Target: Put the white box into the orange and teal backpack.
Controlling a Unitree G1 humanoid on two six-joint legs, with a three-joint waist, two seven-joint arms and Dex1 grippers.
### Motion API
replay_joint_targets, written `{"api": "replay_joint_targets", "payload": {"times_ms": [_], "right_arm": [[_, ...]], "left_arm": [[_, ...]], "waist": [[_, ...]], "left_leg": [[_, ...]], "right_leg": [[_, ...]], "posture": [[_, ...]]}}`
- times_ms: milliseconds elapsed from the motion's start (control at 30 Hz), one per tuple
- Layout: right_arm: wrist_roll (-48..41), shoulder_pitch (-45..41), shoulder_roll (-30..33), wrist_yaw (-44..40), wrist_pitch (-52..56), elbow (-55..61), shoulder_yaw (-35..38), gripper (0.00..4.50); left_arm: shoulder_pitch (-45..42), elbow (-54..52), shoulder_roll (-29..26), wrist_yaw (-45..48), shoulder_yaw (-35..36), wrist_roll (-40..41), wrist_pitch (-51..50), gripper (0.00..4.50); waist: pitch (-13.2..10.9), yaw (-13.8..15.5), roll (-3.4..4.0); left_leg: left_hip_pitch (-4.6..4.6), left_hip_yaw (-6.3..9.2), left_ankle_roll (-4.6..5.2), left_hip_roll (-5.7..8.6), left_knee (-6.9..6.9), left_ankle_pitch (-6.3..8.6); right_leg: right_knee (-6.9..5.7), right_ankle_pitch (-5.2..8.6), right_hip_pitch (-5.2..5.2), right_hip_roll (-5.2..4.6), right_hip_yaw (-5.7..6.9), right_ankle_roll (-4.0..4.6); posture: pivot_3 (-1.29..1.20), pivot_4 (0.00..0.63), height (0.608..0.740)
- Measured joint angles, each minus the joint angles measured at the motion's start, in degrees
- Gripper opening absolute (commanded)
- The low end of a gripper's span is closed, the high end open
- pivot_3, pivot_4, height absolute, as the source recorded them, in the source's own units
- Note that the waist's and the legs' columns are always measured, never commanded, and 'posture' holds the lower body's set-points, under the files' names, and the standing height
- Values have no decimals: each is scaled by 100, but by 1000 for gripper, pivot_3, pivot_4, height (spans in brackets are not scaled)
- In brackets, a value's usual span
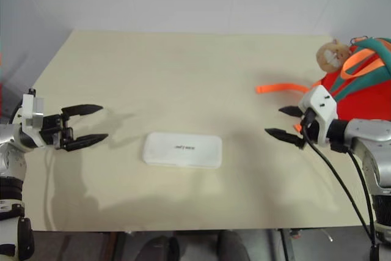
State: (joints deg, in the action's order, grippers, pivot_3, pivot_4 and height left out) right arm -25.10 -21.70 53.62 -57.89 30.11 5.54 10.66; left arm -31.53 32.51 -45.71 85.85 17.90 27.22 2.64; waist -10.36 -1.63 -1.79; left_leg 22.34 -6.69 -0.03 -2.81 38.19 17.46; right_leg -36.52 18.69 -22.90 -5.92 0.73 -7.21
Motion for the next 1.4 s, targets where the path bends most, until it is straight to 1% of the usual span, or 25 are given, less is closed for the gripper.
{"api": "replay_joint_targets", "payload": {"times_ms": [167,467,633,767,1000,1333,1400], "right_arm": [[-161,9,-37,74,120,247,101,4451],[-198,-151,-183,375,319,487,61,4451],[-207,44,-312,642,574,834,24,4451],[-180,102,-539,829,645,912,-243,4451],[-62,67,-674,1120,721,997,-414,4451],[67,242,-887,1380,753,1119,-652,4451],[80,251,-910,1436,754,1135,-651,4500]], "left_arm": [[-179,63,68,-28,0,-1,53,4500],[-400,163,322,-211,-85,0,-21,4500],[-194,-45,412,-520,-84,0,-110,4500],[152,-443,466,-959,-68,4,-375,4500],[217,-711,477,-1749,-90,-70,-595,4500],[338,-980,528,-2139,-446,-183,-1073,4500],[358,-1015,529,-2144,-466,-183,-1120,4099]], "waist": [[0,6,-1],[0,7,0],[0,-8,-1],[0,2,-1],[0,20,-1],[1,5,-1],[1,7,-1]], "left_leg": [[4,0,1,3,1,1],[4,2,1,2,3,0],[4,6,1,1,-1,1],[4,34,1,1,2,1],[4,51,3,8,5,0],[4,51,3,9,0,-1],[4,52,2,8,0,-1]], "right_leg": [[5,0,1,-2,1,0],[2,0,2,-1,7,0],[7,0,1,-1,6,0],[1,0,1,-5,4,-1],[1,-1,10,-15,18,-1],[6,0,11,-14,23,-1],[5,0,11,-13,24,-1]], "posture": [[0,150,740],[0,150,740],[0,150,740],[0,150,740],[0,150,740],[0,150,740],[0,150,740]]}}
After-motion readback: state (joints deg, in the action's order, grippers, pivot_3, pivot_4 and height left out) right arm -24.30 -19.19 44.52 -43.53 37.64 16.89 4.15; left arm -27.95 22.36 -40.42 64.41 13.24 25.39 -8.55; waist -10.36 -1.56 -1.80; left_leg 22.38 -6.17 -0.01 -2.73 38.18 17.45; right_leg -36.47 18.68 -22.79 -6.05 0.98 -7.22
